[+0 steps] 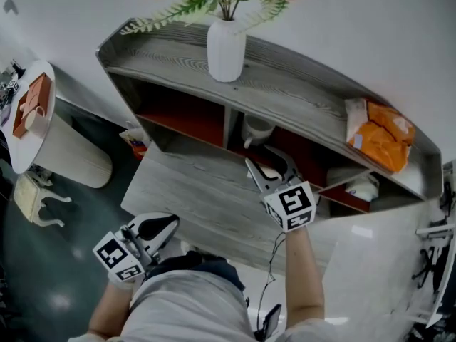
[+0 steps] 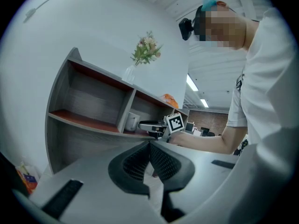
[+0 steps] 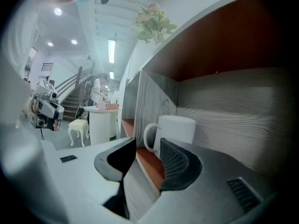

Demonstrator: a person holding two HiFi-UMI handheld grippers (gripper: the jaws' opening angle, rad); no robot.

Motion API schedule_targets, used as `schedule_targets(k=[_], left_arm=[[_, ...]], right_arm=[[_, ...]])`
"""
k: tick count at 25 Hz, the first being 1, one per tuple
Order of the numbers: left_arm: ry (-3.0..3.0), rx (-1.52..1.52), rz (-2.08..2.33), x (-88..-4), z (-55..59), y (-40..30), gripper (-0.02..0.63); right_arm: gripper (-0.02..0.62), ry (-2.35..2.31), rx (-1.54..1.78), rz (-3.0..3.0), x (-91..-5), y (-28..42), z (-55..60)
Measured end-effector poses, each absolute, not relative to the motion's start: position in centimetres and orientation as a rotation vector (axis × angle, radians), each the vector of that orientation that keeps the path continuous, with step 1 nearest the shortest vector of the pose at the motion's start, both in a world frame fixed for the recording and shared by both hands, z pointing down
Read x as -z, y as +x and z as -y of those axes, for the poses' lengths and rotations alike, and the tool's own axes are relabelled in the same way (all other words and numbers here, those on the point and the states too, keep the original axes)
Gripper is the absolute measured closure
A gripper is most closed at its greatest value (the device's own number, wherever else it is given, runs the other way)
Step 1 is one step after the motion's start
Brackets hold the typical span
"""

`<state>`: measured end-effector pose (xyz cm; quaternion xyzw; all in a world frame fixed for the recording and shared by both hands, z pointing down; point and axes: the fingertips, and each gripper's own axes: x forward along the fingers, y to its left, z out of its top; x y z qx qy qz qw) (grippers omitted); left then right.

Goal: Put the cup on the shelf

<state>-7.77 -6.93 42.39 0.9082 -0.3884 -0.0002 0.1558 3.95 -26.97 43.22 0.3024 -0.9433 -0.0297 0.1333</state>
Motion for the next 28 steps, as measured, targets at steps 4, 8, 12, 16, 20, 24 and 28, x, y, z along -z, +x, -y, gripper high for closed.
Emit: schedule_targets(k=[4, 8, 12, 16, 20, 24, 28], left_arm=[[2.628, -0.018, 1.069, -42.6, 7.4, -7.4, 0.589], [2.663, -0.023, 1.022, -42.3, 8.4, -7.0, 0.589], [2.701, -0.016, 0.967, -41.6, 9.6, -6.4, 0.589], [2.741, -0.009, 0.897, -41.0, 10.6, -5.2, 0.589], [2.781, 0.007, 0.807, -40.3, 11.4, -3.2, 0.589], [2.816, 0.015, 0.714, -39.9, 11.7, -1.1, 0.589], [2.838, 0.025, 0.638, -39.7, 12.0, 0.6, 0.589]], right_arm=[[0.431, 0.961, 0.063, 2.733, -43.1, 5.9, 25.9], [0.431, 1.053, 0.035, 2.733, -42.5, 7.6, 24.7], [0.459, 1.150, 0.008, 2.736, -41.4, 9.0, 23.1], [0.500, 1.236, 0.001, 2.731, -40.3, 10.0, 21.3], [0.521, 1.318, -0.014, 2.724, -39.2, 11.1, 19.5], [0.534, 1.382, -0.023, 2.718, -38.4, 11.9, 17.7], [0.537, 1.432, -0.004, 2.703, -37.4, 12.4, 15.7]])
